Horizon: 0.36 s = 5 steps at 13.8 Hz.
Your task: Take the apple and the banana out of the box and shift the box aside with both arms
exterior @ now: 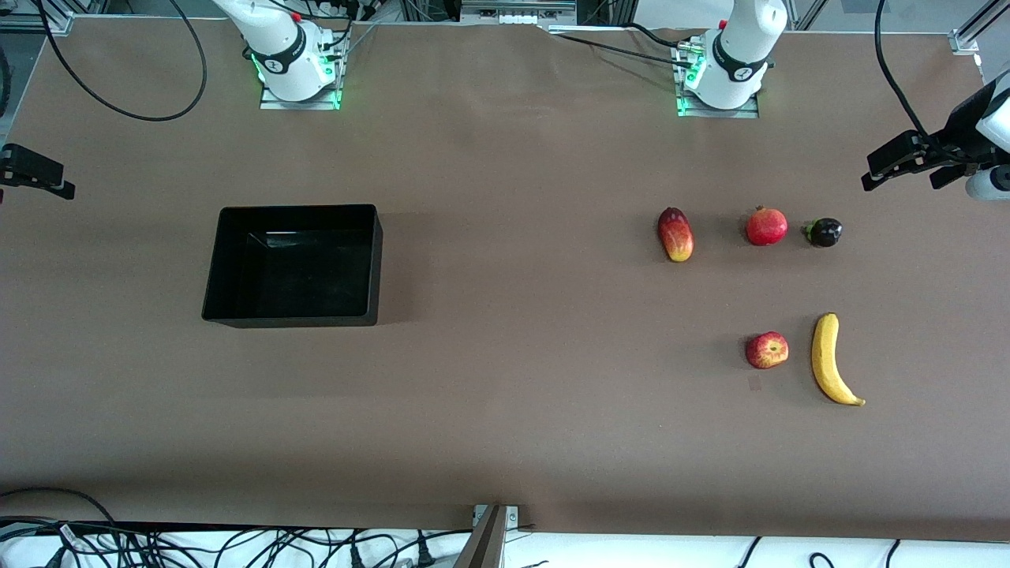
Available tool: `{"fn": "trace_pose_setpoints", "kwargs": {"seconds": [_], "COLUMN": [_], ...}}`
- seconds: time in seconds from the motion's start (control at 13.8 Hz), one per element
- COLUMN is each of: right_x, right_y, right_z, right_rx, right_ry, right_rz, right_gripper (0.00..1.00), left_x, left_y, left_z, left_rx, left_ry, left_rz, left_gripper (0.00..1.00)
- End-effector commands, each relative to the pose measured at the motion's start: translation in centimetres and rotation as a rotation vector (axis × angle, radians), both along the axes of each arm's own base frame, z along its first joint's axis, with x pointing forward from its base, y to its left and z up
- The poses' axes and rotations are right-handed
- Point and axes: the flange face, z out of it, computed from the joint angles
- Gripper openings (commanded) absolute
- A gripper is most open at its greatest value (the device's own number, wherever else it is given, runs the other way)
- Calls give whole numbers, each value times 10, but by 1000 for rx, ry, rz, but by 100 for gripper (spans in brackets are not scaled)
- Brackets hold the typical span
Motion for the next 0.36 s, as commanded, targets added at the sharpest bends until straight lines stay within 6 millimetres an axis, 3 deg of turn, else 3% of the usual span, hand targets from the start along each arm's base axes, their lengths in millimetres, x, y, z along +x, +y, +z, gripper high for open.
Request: {"fn": "trace_pose_setpoints", "kwargs": {"seconds": [0.0,0.29], "right_x": [-25,-33], "right_y": [8,24], "right_z": [5,6], "right_rx": [-27,-42], "right_ry": [-44,-74], "right_rz": [11,42], "right_gripper": [100,100], "left_x": [-7,-7], "left_y": [0,0], "left_z": [3,4], "left_rx": [16,13], "left_ry": [1,0], "left_rz": [7,10], "left_gripper": [100,100]}}
